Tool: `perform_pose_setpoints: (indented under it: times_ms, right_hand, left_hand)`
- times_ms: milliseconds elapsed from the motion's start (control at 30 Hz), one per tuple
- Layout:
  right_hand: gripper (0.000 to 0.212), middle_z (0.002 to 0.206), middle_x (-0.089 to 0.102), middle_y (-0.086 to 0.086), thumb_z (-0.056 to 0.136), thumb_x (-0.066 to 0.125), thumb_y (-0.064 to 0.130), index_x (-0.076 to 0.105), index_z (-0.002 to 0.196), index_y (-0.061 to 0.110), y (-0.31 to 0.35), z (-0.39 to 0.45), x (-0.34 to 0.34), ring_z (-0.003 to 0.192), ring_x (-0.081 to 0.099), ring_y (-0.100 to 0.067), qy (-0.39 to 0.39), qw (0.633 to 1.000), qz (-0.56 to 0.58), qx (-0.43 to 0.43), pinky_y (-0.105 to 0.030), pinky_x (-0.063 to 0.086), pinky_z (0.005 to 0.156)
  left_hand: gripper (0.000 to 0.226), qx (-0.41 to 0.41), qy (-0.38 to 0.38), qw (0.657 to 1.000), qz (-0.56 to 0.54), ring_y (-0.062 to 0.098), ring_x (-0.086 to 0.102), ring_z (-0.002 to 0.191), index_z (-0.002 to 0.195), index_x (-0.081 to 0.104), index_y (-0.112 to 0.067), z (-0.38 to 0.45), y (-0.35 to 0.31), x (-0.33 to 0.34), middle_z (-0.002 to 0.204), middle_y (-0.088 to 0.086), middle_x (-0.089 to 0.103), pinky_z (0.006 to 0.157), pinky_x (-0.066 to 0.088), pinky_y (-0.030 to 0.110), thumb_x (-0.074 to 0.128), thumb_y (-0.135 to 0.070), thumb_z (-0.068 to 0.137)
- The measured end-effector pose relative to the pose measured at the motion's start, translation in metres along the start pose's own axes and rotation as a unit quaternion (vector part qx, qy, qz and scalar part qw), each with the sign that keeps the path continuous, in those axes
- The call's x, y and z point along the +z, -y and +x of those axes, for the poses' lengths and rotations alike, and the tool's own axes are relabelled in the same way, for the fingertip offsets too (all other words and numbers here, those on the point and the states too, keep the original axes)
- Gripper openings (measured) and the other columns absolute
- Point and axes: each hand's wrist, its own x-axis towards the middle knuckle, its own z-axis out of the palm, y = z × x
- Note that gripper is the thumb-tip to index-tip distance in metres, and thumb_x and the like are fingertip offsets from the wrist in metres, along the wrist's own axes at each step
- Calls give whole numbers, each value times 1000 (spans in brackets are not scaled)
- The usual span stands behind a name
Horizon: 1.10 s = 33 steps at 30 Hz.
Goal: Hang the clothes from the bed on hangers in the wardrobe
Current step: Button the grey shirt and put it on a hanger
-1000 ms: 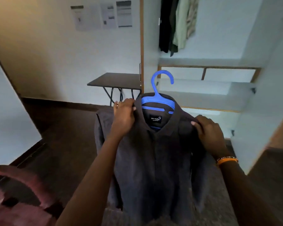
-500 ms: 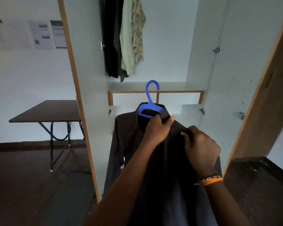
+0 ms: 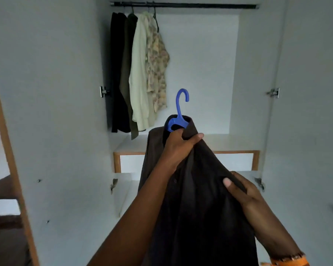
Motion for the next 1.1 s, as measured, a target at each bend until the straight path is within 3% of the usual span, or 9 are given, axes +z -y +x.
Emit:
perform_pose_setpoints:
  times_ms: [167, 300, 400, 533, 633, 767, 867, 1000, 1100]
  right_hand:
    - [21, 91, 74, 2, 91, 50, 26, 69, 97, 19, 21, 132, -15, 85, 70, -10, -38, 984, 161, -65, -13, 51, 63]
    - [23, 93, 74, 1, 96, 47, 23, 66, 104, 15, 39, 248, -20, 87, 70, -12, -91, 965, 209, -131, -17, 55, 67]
    - [26, 97, 71, -7, 97, 48, 29, 65, 100, 10, 49, 343, -23, 92, 67, -22, -172, 950, 135, -224, -32, 55, 81]
    - [21, 79, 53, 1, 99, 45, 26, 54, 92, 8, 77, 454, -20, 71, 49, -11, -242, 900, 13, -362, -16, 40, 62]
    - [18, 88, 51, -3, 98, 44, 25, 50, 94, 9, 92, 534, -15, 81, 49, -17, -277, 859, -125, -412, -30, 38, 70]
    - [21, 93, 50, -3, 98, 42, 29, 49, 93, 9, 96, 632, 1, 85, 47, -21, -333, 806, -261, -415, -33, 35, 68]
    - [24, 93, 52, -9, 99, 40, 28, 47, 88, 8, 97, 698, 15, 88, 51, -28, -329, 814, -291, -381, -32, 32, 66]
    - [26, 101, 57, -18, 99, 40, 28, 45, 85, 7, 100, 793, 22, 96, 55, -36, -280, 863, -268, -324, -36, 37, 72]
    - [28, 104, 59, -23, 98, 42, 25, 52, 88, 1, 108, 862, 19, 101, 56, -39, -244, 893, -231, -300, -36, 39, 77]
  left_hand:
    - [35, 153, -62, 975, 151, 18, 52, 112, 117, 59, -20, 121, -9, 0, 116, -1, 59, 97, 41, 32, 60, -38, 87]
    - [24, 237, -111, 950, 171, 13, 51, 108, 111, 64, -22, 197, 3, -24, 112, -3, 55, 97, 40, 25, 64, -26, 87]
    - [9, 213, -82, 951, 207, 3, 53, 93, 94, 70, -21, 254, 21, -49, 105, -4, 57, 80, 37, 5, 65, -18, 87]
    - [8, 199, -91, 953, 207, 8, 58, 87, 86, 71, -17, 336, 36, -76, 98, -8, 60, 69, 39, 3, 64, -20, 88]
    - [10, 210, -87, 949, 220, 4, 58, 83, 83, 71, -16, 396, 34, -91, 95, -10, 62, 64, 40, 4, 63, -20, 89]
    - [20, 223, -93, 943, 229, -6, 54, 80, 71, 63, -24, 469, 29, -98, 84, -18, 61, 66, 39, 10, 62, -20, 90]
    - [14, 221, -120, 937, 244, 3, 56, 94, 79, 67, -17, 521, 31, -96, 93, -8, 64, 77, 38, 15, 61, -18, 91]
    - [16, 242, -172, 912, 284, 9, 56, 104, 82, 69, -9, 587, 38, -98, 104, 0, 67, 67, 29, 11, 60, -20, 91]
    - [21, 247, -192, 900, 303, 18, 61, 103, 89, 71, -4, 631, 37, -99, 102, 7, 70, 77, 42, 21, 62, -23, 89]
